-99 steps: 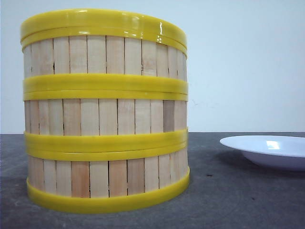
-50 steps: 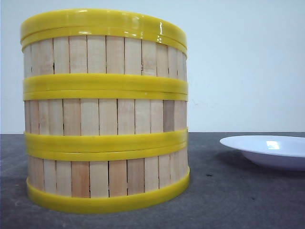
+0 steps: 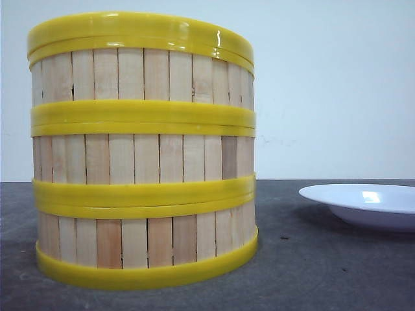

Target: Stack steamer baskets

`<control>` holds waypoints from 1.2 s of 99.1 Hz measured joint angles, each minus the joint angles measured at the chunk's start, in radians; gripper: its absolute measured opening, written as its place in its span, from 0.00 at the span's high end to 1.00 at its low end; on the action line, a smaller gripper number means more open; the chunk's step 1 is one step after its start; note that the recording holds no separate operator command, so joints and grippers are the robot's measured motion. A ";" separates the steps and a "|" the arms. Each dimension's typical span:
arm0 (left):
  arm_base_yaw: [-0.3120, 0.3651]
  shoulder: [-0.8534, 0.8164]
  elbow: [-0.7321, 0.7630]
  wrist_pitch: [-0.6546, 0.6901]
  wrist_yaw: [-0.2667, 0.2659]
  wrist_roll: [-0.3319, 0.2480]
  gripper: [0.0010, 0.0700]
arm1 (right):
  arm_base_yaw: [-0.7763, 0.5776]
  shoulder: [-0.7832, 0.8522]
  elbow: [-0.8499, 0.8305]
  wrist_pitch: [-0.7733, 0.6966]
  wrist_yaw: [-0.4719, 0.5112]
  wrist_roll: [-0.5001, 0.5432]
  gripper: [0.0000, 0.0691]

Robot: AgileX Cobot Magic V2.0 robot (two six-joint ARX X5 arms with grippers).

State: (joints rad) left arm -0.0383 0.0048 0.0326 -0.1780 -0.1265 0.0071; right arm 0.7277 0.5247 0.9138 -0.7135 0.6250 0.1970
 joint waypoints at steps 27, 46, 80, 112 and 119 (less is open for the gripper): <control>0.000 0.000 0.000 0.000 0.000 0.000 0.98 | -0.335 -0.001 0.000 0.022 -0.106 -0.036 0.99; 0.000 0.000 0.000 0.000 0.000 0.000 0.98 | -0.529 -0.002 -0.039 0.113 -0.296 -0.101 0.99; 0.000 0.000 0.000 0.000 0.000 0.000 0.98 | -0.647 -0.142 -0.394 0.461 -0.450 -0.149 0.99; 0.000 0.000 0.000 0.000 0.000 0.000 0.98 | -0.720 -0.357 -0.710 0.533 -0.570 -0.149 0.99; 0.000 0.000 0.000 0.000 0.000 0.000 0.98 | -0.726 -0.398 -0.741 0.540 -0.570 -0.149 0.99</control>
State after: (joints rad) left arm -0.0383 0.0048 0.0326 -0.1780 -0.1268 0.0074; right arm 0.0021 0.1268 0.1726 -0.1738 0.0551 0.0483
